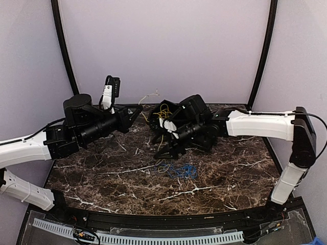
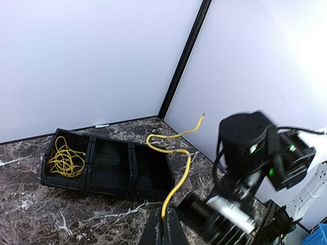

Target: Untangle the cables

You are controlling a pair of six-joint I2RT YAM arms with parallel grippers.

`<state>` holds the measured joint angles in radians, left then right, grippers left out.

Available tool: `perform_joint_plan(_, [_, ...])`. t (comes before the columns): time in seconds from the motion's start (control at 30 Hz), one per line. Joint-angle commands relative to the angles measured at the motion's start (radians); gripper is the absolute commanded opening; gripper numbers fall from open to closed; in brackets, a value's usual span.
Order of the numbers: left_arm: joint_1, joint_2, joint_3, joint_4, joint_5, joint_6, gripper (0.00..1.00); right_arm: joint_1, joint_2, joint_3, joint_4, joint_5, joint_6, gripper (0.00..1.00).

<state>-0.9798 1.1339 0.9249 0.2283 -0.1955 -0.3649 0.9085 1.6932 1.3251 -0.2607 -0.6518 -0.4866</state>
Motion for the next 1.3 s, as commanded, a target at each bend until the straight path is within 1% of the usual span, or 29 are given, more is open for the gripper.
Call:
perform_joint_plan(0.0, [-0.002, -0.055, 0.080, 0.033, -0.041, 0.007, 0.00, -0.002, 0.114, -0.055, 0.097, -0.093, 0.059, 0.62])
perform_joint_plan(0.03, [-0.002, -0.059, 0.092, 0.029, -0.046, 0.012, 0.00, -0.002, 0.135, -0.062, 0.128, -0.097, 0.080, 0.52])
perform_joint_plan(0.1, [-0.003, -0.070, 0.135, 0.013, -0.059, 0.032, 0.00, -0.002, 0.174, -0.066, 0.152, -0.105, 0.105, 0.35])
perform_joint_plan(0.13, [-0.004, -0.079, 0.166, 0.002, -0.068, 0.052, 0.00, -0.002, 0.191, -0.066, 0.159, -0.106, 0.118, 0.28])
perform_joint_plan(0.17, [-0.004, -0.084, 0.183, -0.002, -0.074, 0.064, 0.00, -0.002, 0.205, -0.066, 0.164, -0.104, 0.130, 0.23])
perform_joint_plan(0.3, [-0.005, -0.098, 0.306, -0.018, -0.113, 0.149, 0.00, -0.003, 0.238, -0.082, 0.174, -0.095, 0.138, 0.21])
perform_joint_plan(0.43, [-0.004, -0.081, 0.460, -0.004, -0.096, 0.240, 0.00, -0.003, 0.283, -0.083, 0.171, -0.079, 0.144, 0.18])
perform_joint_plan(0.5, [-0.003, -0.059, 0.550, -0.002, -0.078, 0.271, 0.00, -0.004, 0.317, -0.072, 0.153, -0.084, 0.146, 0.18])
perform_joint_plan(0.57, [-0.004, -0.030, 0.678, -0.009, -0.057, 0.304, 0.00, -0.003, 0.337, -0.065, 0.143, -0.084, 0.146, 0.17])
perform_joint_plan(0.6, [-0.004, -0.020, 0.709, -0.011, -0.052, 0.315, 0.00, -0.004, 0.344, -0.063, 0.140, -0.079, 0.145, 0.18])
perform_joint_plan(0.63, [-0.004, -0.004, 0.758, -0.015, -0.045, 0.333, 0.00, -0.004, 0.349, -0.060, 0.138, -0.072, 0.146, 0.19])
perform_joint_plan(0.73, [-0.004, 0.017, 0.811, -0.015, -0.040, 0.356, 0.00, -0.005, 0.361, -0.045, 0.115, -0.047, 0.140, 0.25])
perform_joint_plan(0.8, [-0.003, 0.018, 0.809, -0.013, -0.054, 0.379, 0.00, -0.005, 0.360, -0.047, 0.114, -0.037, 0.137, 0.25])
perform_joint_plan(0.87, [-0.003, 0.006, 0.768, 0.000, -0.073, 0.391, 0.00, -0.007, 0.356, -0.050, 0.111, -0.029, 0.132, 0.25])
perform_joint_plan(0.97, [-0.004, -0.035, 0.664, 0.047, -0.104, 0.397, 0.00, -0.012, 0.349, -0.052, 0.101, -0.002, 0.127, 0.26])
perform_joint_plan(1.03, [-0.004, -0.060, 0.622, 0.065, -0.131, 0.407, 0.00, -0.021, 0.338, -0.053, 0.091, 0.017, 0.118, 0.31])
perform_joint_plan(1.13, [-0.005, -0.103, 0.582, 0.088, -0.187, 0.454, 0.00, -0.039, 0.314, -0.063, 0.089, 0.045, 0.110, 0.42])
perform_joint_plan(1.2, [-0.004, -0.123, 0.588, 0.104, -0.244, 0.509, 0.00, -0.053, 0.310, -0.062, 0.083, 0.051, 0.103, 0.46])
perform_joint_plan(1.27, [-0.004, -0.128, 0.629, 0.100, -0.288, 0.585, 0.00, -0.070, 0.316, -0.060, 0.076, 0.047, 0.099, 0.48])
